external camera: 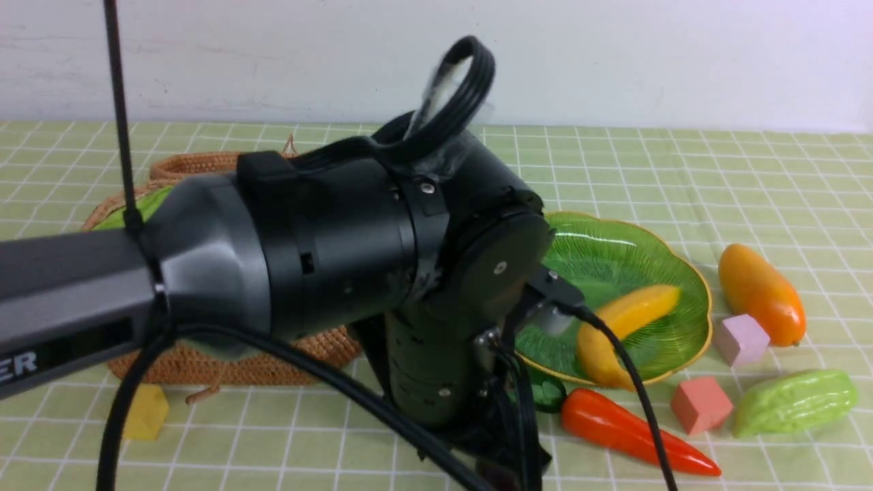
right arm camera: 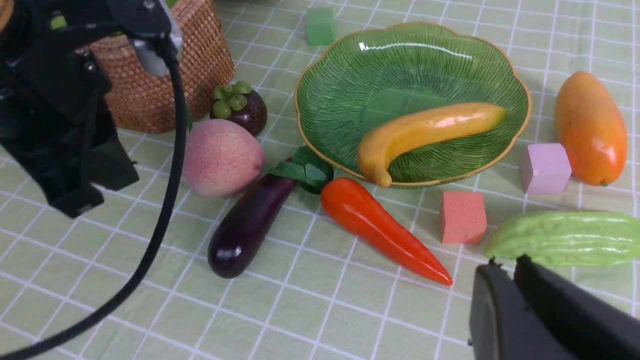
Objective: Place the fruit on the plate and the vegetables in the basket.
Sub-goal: Use the left arm to grab a peach and put it into the right plate
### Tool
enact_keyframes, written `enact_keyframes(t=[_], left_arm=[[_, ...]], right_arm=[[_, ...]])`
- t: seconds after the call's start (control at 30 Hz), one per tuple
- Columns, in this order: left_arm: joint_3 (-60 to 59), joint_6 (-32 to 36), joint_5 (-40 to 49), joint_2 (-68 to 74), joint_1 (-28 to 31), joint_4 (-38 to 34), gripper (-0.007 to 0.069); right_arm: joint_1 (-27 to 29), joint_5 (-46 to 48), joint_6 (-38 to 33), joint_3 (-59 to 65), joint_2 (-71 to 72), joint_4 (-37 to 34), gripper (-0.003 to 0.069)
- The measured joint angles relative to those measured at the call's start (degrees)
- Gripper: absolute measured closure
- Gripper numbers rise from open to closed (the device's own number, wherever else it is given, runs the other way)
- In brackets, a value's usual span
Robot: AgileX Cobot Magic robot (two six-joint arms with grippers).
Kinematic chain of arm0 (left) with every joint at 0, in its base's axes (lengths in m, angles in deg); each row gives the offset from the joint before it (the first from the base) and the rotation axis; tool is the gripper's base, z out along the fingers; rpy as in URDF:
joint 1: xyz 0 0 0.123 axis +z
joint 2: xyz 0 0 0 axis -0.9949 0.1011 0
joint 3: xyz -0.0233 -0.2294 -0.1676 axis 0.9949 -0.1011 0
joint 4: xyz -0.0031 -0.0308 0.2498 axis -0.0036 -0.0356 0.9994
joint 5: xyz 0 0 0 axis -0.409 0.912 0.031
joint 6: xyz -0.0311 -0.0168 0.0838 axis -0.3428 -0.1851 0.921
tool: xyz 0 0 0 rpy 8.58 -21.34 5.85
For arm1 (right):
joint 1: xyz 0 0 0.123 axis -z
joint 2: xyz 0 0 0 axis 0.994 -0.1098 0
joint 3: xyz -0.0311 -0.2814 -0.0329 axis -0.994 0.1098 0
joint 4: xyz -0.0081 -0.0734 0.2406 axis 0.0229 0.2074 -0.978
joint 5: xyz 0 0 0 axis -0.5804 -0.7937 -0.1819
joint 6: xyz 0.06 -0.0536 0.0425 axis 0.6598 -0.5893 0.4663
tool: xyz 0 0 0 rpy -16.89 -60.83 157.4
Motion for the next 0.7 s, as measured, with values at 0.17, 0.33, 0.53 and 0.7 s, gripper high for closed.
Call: enact_keyframes(t=[0.17,0.33,0.53,0.7], left_arm=[[1.5,1.8,-4.5,1.6,6.1,0.7,0.0498],[2.0,11.2,-6.1,2.9,8.0,1.3,0.0295],[2.2,19.4,-14.2,4.9,7.8,0.4,0.0028],[2.3,23.1,-16.4,7.8,7.8,1.1,-0.0041]], right_arm=[[0.0,0.0,0.0,0.0,0.0,0.1,0.0601],[0.0,-0.5,0.0,0.0,0.0,0.0,0.0597],[0.0,-1.6,0.0,0.0,0.0,-0.4,0.0594],[0.0,-1.7,0.0,0.0,0.0,-0.7,0.0589]])
